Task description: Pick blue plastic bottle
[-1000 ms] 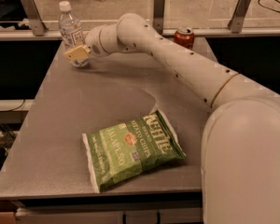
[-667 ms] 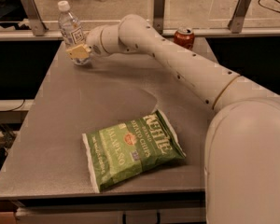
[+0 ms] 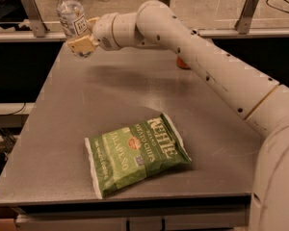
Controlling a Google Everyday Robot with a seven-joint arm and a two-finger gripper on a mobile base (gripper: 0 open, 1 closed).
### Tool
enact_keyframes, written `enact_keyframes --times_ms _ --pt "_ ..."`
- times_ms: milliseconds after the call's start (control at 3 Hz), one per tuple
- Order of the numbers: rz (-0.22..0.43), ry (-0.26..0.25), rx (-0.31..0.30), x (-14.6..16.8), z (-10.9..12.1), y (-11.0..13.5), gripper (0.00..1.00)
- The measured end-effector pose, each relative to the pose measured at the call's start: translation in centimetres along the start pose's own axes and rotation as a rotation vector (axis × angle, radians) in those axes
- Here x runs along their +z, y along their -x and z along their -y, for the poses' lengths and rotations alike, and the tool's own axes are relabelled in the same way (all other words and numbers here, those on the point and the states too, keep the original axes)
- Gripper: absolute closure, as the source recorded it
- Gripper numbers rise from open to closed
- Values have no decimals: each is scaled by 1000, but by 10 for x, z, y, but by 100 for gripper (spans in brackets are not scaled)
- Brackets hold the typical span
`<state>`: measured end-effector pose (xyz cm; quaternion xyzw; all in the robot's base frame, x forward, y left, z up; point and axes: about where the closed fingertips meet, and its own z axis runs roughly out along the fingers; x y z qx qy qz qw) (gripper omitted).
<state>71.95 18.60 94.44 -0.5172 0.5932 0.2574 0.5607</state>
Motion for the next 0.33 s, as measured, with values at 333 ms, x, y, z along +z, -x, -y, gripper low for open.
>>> enact_keyframes --times_ms 333 --pt "0 -3 -1 -4 1 0 100"
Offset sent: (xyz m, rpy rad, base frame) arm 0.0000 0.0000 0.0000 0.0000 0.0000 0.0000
